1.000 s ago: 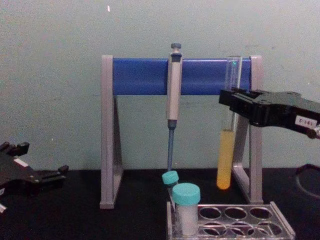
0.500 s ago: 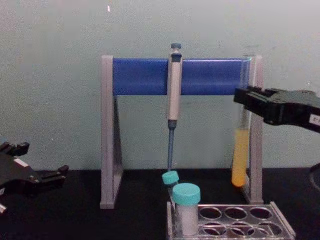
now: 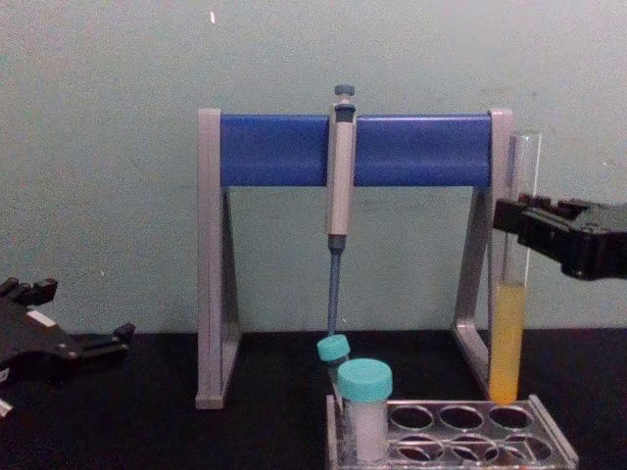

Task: Pick up the test tube from the test tube rack, shake it, then place it back into the test tube rack.

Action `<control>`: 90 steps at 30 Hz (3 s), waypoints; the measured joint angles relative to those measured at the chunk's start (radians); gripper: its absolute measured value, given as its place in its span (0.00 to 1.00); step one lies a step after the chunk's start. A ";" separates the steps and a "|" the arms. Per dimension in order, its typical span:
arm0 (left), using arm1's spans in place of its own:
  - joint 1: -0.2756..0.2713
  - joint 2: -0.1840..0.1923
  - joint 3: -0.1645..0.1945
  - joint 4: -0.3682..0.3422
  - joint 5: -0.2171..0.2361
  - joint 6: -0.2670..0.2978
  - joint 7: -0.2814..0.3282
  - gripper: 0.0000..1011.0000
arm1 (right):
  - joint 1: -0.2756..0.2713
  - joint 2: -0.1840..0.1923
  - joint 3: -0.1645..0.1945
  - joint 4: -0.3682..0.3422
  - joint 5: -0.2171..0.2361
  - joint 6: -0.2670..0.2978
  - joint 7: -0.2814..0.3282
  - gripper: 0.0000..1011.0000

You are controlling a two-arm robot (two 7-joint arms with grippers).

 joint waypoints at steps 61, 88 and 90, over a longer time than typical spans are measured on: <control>0.000 0.000 0.000 0.000 0.000 0.000 0.000 0.99 | 0.094 -0.050 -0.034 0.079 -0.010 -0.011 -0.003 0.23; 0.000 0.000 0.000 0.000 0.000 0.000 0.000 0.99 | -0.020 0.017 -0.022 -0.028 0.018 -0.010 0.051 0.23; 0.000 0.000 0.000 0.000 0.000 0.000 0.000 0.99 | -0.004 0.010 -0.037 -0.017 0.019 -0.010 0.058 0.23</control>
